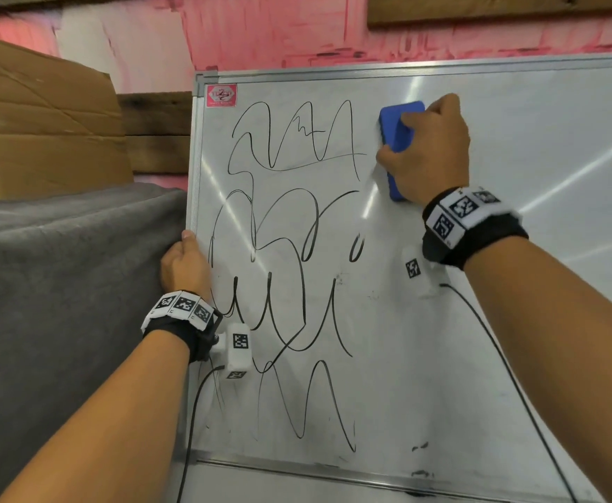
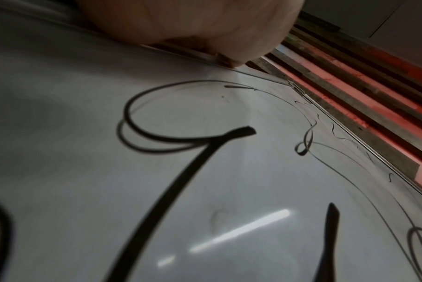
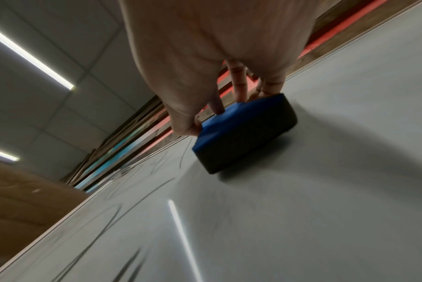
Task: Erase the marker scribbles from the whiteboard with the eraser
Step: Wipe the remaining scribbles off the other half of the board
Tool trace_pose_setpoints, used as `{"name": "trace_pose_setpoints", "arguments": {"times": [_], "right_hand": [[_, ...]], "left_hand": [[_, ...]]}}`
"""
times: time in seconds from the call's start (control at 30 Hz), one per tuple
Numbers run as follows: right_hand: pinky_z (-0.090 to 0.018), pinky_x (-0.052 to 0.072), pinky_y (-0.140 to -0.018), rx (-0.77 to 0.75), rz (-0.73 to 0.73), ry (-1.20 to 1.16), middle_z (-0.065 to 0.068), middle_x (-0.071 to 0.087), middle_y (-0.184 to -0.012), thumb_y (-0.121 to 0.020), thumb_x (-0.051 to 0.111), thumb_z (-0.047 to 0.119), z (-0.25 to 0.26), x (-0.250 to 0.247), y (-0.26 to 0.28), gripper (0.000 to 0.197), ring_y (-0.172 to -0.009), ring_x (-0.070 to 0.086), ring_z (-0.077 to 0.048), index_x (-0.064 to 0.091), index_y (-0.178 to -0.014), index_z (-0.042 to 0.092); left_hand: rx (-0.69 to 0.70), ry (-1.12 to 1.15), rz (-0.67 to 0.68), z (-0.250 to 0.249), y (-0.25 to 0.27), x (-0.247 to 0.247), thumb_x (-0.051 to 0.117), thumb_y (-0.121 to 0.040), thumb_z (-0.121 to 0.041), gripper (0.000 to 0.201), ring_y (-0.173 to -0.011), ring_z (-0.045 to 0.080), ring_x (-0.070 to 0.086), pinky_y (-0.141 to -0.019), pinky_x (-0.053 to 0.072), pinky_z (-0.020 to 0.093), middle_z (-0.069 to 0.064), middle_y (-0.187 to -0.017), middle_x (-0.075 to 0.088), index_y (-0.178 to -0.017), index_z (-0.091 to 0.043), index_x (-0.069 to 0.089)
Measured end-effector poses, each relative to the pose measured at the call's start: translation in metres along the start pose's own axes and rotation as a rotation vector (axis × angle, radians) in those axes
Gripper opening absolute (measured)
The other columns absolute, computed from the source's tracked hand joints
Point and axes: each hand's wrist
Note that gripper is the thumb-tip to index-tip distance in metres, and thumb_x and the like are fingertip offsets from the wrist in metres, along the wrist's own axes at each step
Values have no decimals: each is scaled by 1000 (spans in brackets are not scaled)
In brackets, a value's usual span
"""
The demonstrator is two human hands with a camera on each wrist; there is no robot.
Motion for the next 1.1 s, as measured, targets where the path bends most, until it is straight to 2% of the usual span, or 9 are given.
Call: {"name": "trace_pose_setpoints", "arguments": {"times": [0.27,0.43,0.53,0.63,0.73,0.8,0.87,0.97,1.1], "right_hand": [[-37,48,-87,4,68,-121,-8,43,-125,-81,75,33,-14,10,115,39,-100,53,-34,66,-113,13],[-39,53,-79,10,117,-116,-4,40,-121,-81,75,35,-16,13,160,36,-93,54,-31,61,-108,16],[-38,54,-73,27,161,-109,-1,36,-118,-81,75,37,-17,14,189,36,-89,53,-29,58,-106,18],[-36,54,-72,58,213,-107,2,33,-117,-81,75,38,-20,17,217,36,-91,52,-27,56,-105,21],[-37,56,-71,69,249,-118,4,31,-114,-82,75,39,-23,19,240,35,-89,51,-25,54,-105,22],[-37,57,-70,58,272,-116,4,31,-113,-83,75,40,-26,18,254,35,-85,52,-24,54,-105,23],[-37,56,-67,53,301,-106,3,32,-110,-83,75,42,-29,16,269,35,-80,51,-23,53,-103,22],[-35,53,-60,60,347,-107,2,33,-104,-84,74,45,-35,12,291,35,-73,49,-20,52,-98,21],[-35,53,-61,98,388,-212,3,38,-98,-90,69,34,-45,6,314,22,-68,50,-16,56,-101,20]], "left_hand": [[46,4,-16,2,5,-2,41,-101,-41,42,-95,29,61,-79,42,29,8,-100,67,-100,-8,68],[97,-118,-21,-1,14,-17,38,-100,-41,47,-100,35,58,-91,43,34,13,-105,67,-103,-7,69],[250,-185,-15,-5,23,-23,39,-97,-35,42,-100,32,57,-90,41,30,16,-109,65,-111,-7,67],[441,-278,-24,-4,45,-22,49,-91,-36,42,-117,28,47,-101,36,33,14,-125,51,-127,-15,59],[643,-376,-46,-5,83,-13,56,-88,-30,36,-112,23,39,-98,30,33,9,-123,43,-123,-22,59],[745,-312,48,-2,108,-4,58,-88,-26,27,-106,19,45,-95,39,33,6,-116,47,-114,-21,63],[819,-264,228,6,135,3,61,-90,-21,20,-92,10,49,-83,45,26,2,-104,53,-109,-18,65],[854,-313,502,20,177,11,60,-92,-25,23,-78,5,51,-78,47,23,-7,-92,58,-113,-21,65],[757,-431,798,46,220,14,59,-92,-29,41,-92,10,57,-88,52,32,-6,-110,60,-132,-24,57]]}}
Point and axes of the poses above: each hand's wrist, its own y-axis away from the middle knuckle, its own x-axis out of the palm, z = x × y
